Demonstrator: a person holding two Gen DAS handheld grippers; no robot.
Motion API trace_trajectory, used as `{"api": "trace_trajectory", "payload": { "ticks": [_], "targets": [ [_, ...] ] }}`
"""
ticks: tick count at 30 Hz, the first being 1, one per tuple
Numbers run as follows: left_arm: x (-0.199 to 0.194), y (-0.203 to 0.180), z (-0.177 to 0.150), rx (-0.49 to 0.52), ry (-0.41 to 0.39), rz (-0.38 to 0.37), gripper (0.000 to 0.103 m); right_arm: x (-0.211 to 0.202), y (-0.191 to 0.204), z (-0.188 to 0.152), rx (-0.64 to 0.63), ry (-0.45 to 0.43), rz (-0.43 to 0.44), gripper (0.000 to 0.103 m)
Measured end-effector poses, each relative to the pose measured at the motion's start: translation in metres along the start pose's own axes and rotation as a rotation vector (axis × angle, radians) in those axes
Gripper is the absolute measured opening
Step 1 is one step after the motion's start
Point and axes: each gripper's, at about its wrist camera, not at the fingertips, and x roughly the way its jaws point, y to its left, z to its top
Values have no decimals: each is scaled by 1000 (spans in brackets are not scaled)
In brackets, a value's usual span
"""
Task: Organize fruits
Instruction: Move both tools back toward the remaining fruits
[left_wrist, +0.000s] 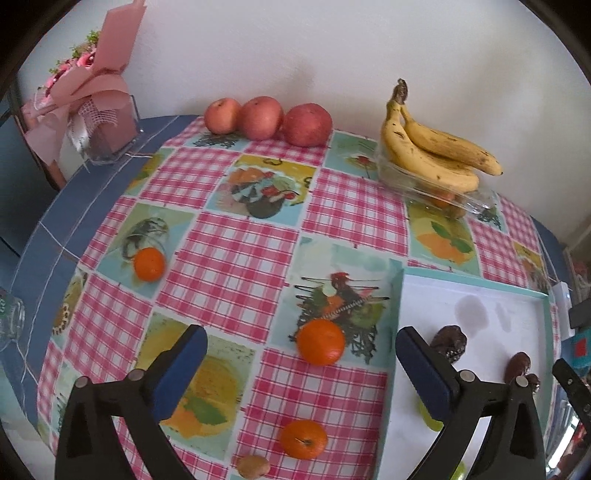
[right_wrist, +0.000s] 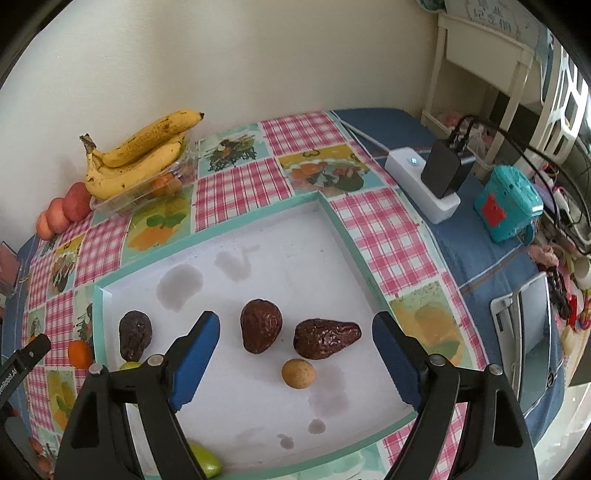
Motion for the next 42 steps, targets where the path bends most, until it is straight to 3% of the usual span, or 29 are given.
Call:
{"api": "trace_trajectory", "payload": {
  "ticks": [10,15,22,31,36,42],
  "targets": [
    [-5,9,4,-11,-35,3,103,-1,1,1,13,-38,64,85],
    [-5,12,5,0,-38,-3,103,1,9,-1,-20,-56,41,85],
    [-5,19,9,10,-52,-14,103,10,21,-6,-40,-27,76,85],
    [-3,20,15,107,-45,-48,103,27,29,-16,-27,75,89,85],
    [-1,27,19,152,-29,-61,103,28,35,-16,-17,70,117,85],
    [0,58,29,111,-14,-62,103,25,48,-15,-17,53,144,85]
  ]
}}
